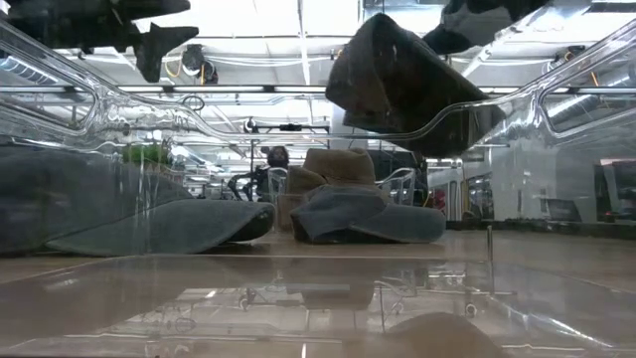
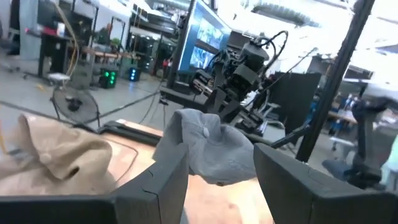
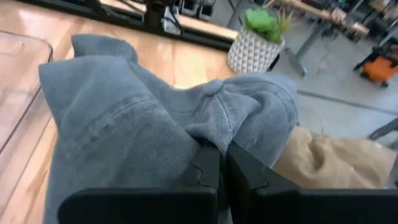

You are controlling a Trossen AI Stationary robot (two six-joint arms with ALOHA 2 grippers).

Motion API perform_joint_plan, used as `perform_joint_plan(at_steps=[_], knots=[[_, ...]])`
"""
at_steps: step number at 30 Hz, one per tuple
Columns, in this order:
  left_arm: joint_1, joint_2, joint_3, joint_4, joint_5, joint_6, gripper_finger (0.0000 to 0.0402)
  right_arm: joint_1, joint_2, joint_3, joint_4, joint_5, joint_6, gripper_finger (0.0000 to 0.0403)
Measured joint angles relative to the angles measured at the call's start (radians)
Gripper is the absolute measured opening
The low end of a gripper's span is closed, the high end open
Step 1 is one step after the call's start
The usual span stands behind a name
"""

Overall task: Pick & Place hat
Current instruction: Put the top right blue cap into the bottom transparent bin

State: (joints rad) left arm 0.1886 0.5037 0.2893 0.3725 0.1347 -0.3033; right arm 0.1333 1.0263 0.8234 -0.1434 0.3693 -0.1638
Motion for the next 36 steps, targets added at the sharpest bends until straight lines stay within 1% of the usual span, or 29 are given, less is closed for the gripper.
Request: perform_joint_plan(at_steps=[5, 12, 14, 17, 20, 23, 25, 28, 34, 36], knots=[[0.001, 0.000, 0.000, -0.001, -0.090, -0.017, 0.0191, 0.000, 0.020, -0.022, 0.101, -0.001, -0.052, 0.0000], [0.001, 0.000, 0.000, -0.001, -0.154, -0.028, 0.0191, 0.000, 0.027, -0.026, 0.114, -0.003, -0.058, 0.0000], [0.001, 0.001, 0.000, -0.004, -0.172, -0.085, 0.0191, 0.000, 0.027, -0.026, 0.115, -0.003, -0.058, 0.0000], [0.001, 0.028, 0.000, -0.001, -0.184, -0.210, 0.0191, -0.001, 0.027, -0.026, 0.120, -0.002, -0.068, 0.0000], [0.000, 0.084, 0.000, -0.002, -0.195, -0.328, 0.0191, -0.002, 0.027, -0.026, 0.129, -0.001, -0.092, 0.0000], [0.001, 0.154, 0.000, 0.010, -0.197, -0.461, 0.0191, -0.003, 0.027, -0.026, 0.188, 0.002, -0.119, 0.0000], [-0.001, 0.209, 0.000, 0.065, -0.196, -0.511, 0.0191, -0.004, 0.035, -0.026, 0.246, 0.002, -0.144, 0.0000], [-0.011, 0.306, 0.000, 0.156, -0.184, -0.535, 0.0191, -0.010, 0.054, -0.026, 0.301, -0.001, -0.180, 0.0000], [-0.049, 0.500, 0.001, 0.398, -0.170, -0.530, 0.0191, -0.030, 0.080, -0.026, 0.309, 0.001, -0.200, 0.0000], [-0.060, 0.560, 0.019, 0.477, -0.163, -0.529, 0.0191, -0.036, 0.086, -0.026, 0.325, 0.001, -0.201, 0.0000]])
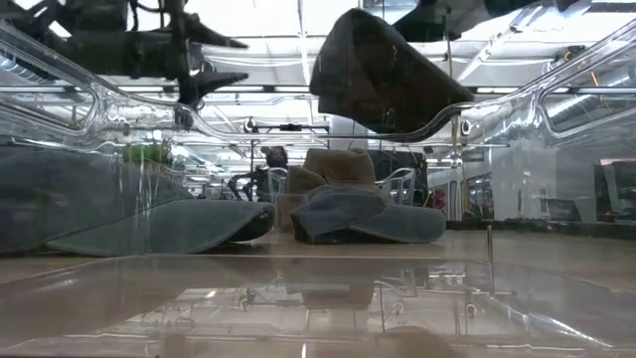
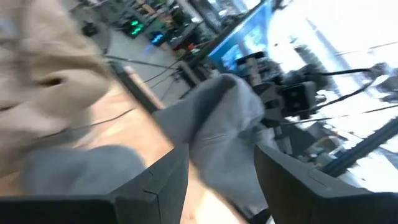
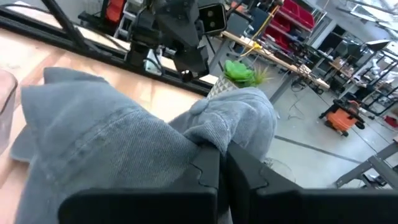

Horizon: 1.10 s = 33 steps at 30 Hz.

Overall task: Pick & Place hat
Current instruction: Put the top right blue cap into the bottom transparent bin

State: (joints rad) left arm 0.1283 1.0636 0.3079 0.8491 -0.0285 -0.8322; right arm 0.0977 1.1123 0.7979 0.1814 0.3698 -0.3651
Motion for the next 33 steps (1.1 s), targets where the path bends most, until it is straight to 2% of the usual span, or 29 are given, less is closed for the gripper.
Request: perform_joint_plan(at_steps=[5, 11, 18, 26, 33], knots=[[-0.044, 0.128, 0.098, 0.055, 0.025, 0.043, 0.0208, -0.006, 0.014, 0.000, 0.051, -0.001, -0.026, 0.0000], [-0.082, 0.256, 0.263, -0.018, 0.028, 0.083, 0.0272, -0.006, 0.034, 0.000, 0.088, 0.008, -0.081, 0.0000], [-0.078, 0.292, 0.346, -0.123, 0.025, 0.139, 0.0322, -0.004, 0.023, 0.000, 0.130, 0.102, -0.126, 0.0000], [-0.053, 0.292, 0.346, -0.185, 0.018, 0.129, 0.0311, -0.003, 0.021, 0.000, 0.163, 0.102, -0.152, 0.0000], [-0.047, 0.292, 0.346, -0.203, -0.041, 0.139, 0.0295, 0.027, 0.020, 0.000, 0.197, 0.101, -0.175, 0.0000]])
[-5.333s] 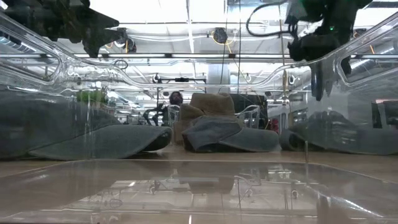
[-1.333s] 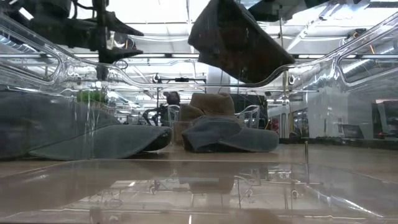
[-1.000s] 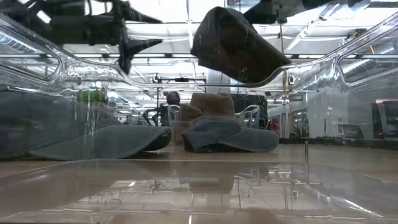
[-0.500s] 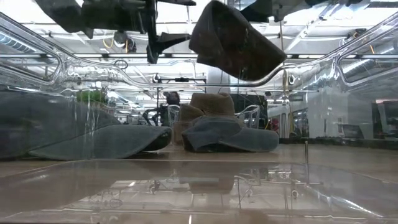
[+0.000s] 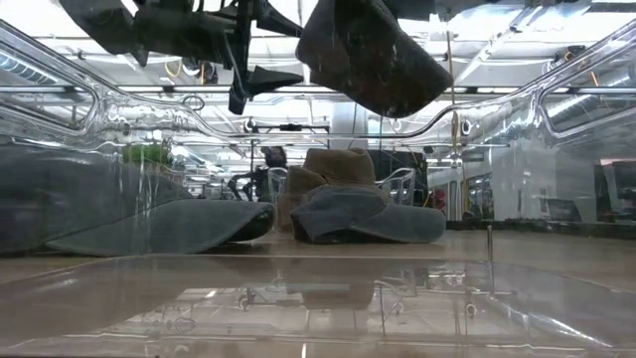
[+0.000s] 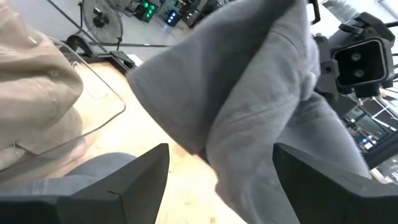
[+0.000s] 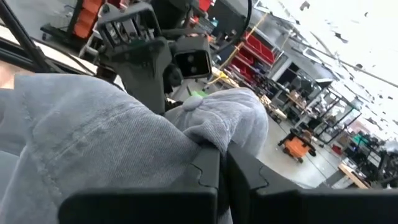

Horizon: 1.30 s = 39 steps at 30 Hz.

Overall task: Pick & Place hat
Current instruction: Put the top right blue cap into the bottom transparent bin

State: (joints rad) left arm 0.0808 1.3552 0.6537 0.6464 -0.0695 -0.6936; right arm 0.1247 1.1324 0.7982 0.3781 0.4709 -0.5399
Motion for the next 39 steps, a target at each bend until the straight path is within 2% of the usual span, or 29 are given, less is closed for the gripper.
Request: perform_joint_plan(at_steps=[6, 12, 23, 35, 39], knots=[[-0.006, 0.000, 0.000, 0.014, -0.010, -0.050, 0.0301, 0.001, 0.002, 0.000, 0.007, 0.000, 0.001, 0.0000], [-0.038, 0.000, 0.003, 0.070, -0.018, -0.038, 0.0300, 0.000, 0.031, 0.000, 0.035, 0.000, -0.001, 0.0000], [-0.051, 0.014, 0.066, 0.066, -0.034, -0.042, 0.0305, -0.021, 0.118, 0.000, 0.107, -0.002, -0.004, 0.0000], [-0.082, 0.068, 0.204, 0.066, 0.130, -0.087, 0.0299, -0.067, 0.160, 0.000, 0.123, -0.002, 0.001, 0.0000], [-0.106, 0.070, 0.243, 0.068, 0.154, -0.009, 0.0304, -0.073, 0.160, 0.000, 0.120, -0.002, 0.001, 0.0000]])
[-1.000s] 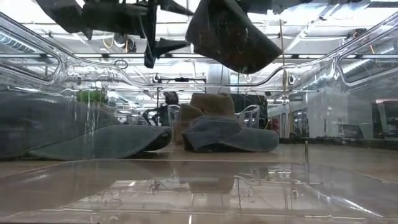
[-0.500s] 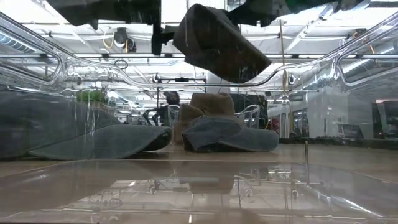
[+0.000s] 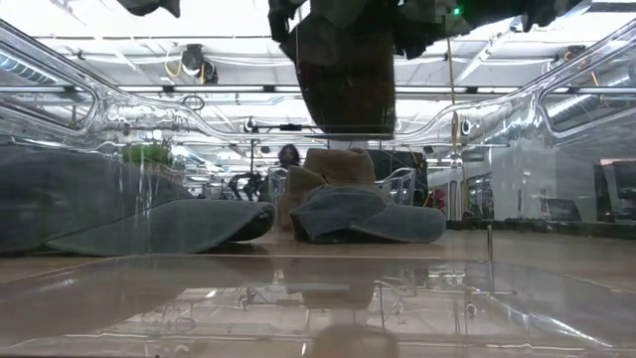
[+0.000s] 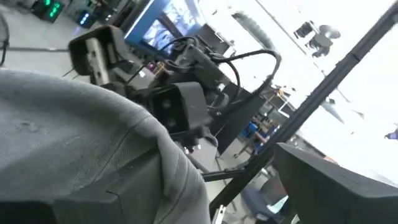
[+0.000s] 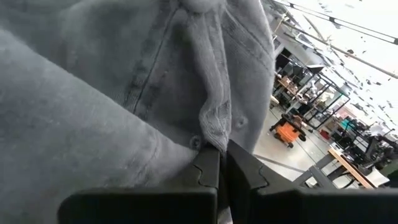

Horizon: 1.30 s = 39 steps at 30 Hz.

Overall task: Pick & Place hat
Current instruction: Put the top right blue cap into the bottom transparent bin

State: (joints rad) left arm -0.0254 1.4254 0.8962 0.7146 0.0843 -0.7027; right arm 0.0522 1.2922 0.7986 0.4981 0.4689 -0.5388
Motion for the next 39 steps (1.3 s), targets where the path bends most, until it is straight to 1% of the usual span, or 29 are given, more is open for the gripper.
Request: perform_joint_plan(at_steps=[4, 11, 15, 18, 20, 25, 29, 35, 39], knots=[[-0.011, 0.000, 0.015, -0.037, -0.040, 0.028, 0.0304, 0.000, 0.000, 0.000, -0.001, 0.000, 0.001, 0.0000], [0.003, 0.000, 0.015, -0.184, -0.131, 0.035, 0.0291, 0.000, 0.000, 0.000, 0.030, 0.007, -0.025, 0.0000], [0.007, 0.017, 0.014, -0.226, -0.189, 0.029, 0.0291, 0.001, 0.000, 0.000, 0.101, 0.050, -0.039, 0.0000], [0.011, 0.039, 0.015, -0.206, -0.213, 0.023, 0.0295, 0.002, 0.000, 0.000, 0.149, 0.082, -0.073, 0.0000], [0.016, 0.042, 0.014, -0.215, -0.216, 0.022, 0.0298, 0.003, 0.000, 0.000, 0.171, 0.110, -0.081, 0.0000], [0.041, 0.041, 0.014, -0.182, -0.216, 0.016, 0.0293, 0.003, 0.000, 0.000, 0.155, 0.114, -0.083, 0.0000], [0.056, 0.040, 0.014, -0.116, -0.199, -0.007, 0.0286, 0.003, 0.005, 0.000, 0.150, 0.175, -0.087, 0.0000], [0.076, 0.040, 0.014, -0.120, -0.189, -0.013, 0.0286, 0.008, 0.013, 0.000, 0.154, 0.192, -0.106, 0.0000], [0.082, 0.040, 0.014, -0.123, -0.186, -0.007, 0.0272, 0.009, 0.020, 0.000, 0.145, 0.215, -0.112, 0.0000]])
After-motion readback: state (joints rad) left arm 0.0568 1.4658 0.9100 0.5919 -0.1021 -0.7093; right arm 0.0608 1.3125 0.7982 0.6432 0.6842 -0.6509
